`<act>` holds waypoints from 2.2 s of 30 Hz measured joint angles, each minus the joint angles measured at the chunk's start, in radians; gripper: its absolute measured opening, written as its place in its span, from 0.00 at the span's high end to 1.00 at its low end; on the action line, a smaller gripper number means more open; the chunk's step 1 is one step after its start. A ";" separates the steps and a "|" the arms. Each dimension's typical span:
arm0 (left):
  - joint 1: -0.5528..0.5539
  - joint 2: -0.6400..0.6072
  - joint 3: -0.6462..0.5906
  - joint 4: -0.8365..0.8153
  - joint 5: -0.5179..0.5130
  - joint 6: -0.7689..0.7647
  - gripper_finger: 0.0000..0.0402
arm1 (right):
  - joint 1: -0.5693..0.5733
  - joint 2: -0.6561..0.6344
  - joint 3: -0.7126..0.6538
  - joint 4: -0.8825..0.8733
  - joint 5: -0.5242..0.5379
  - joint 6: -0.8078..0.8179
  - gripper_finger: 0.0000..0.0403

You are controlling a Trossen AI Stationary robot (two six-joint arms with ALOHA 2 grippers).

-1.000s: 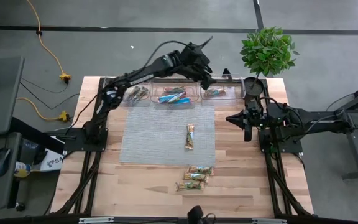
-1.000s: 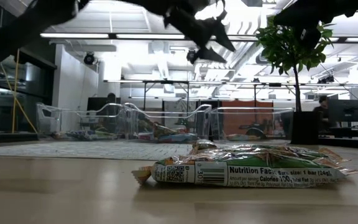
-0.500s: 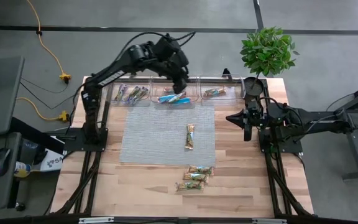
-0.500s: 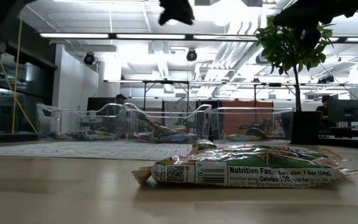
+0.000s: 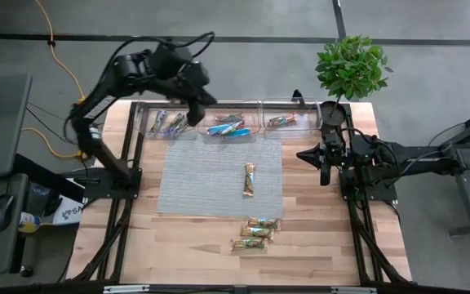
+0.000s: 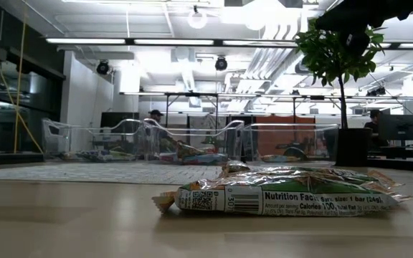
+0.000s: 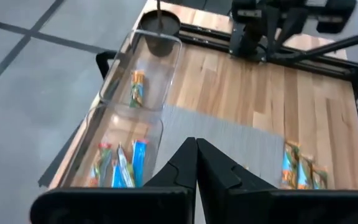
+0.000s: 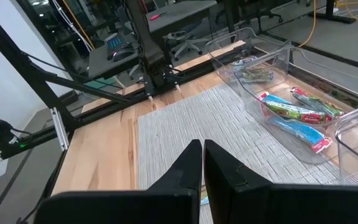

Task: Pick and place Granola Bars by type
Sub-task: Put the yellow granola bar into the right transparent bin

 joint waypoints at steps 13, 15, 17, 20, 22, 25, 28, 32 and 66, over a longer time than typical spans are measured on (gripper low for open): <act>0.000 -0.733 -1.228 0.837 0.061 -0.291 1.00 | 0.000 0.000 0.000 0.000 0.000 -0.010 1.00; 0.000 -0.822 -1.392 0.995 0.110 -0.347 1.00 | 0.000 0.000 0.000 0.000 0.000 -0.007 1.00; 0.000 -0.886 -1.521 1.108 0.150 -0.393 1.00 | 0.000 0.000 0.000 0.000 0.000 0.004 1.00; 0.000 -0.966 -1.669 1.150 0.133 -0.455 1.00 | 0.000 0.000 0.000 0.000 0.004 0.023 1.00; 0.000 -1.014 -1.751 1.192 0.114 -0.481 1.00 | 0.000 -0.001 0.000 0.000 0.021 0.034 1.00; 0.000 -1.088 -1.869 1.303 0.114 -0.515 1.00 | 0.000 -0.002 0.000 0.000 0.057 0.053 1.00; 0.000 -1.163 -1.967 1.407 0.112 -0.547 1.00 | 0.000 -0.002 0.000 0.000 0.088 0.077 1.00; 0.000 -1.251 -2.072 1.511 0.128 -0.585 1.00 | 0.000 -0.001 0.000 0.008 0.133 0.100 1.00; -0.503 -1.311 -2.255 1.574 -0.257 -0.179 1.00 | 0.000 0.000 0.000 0.029 0.245 0.151 1.00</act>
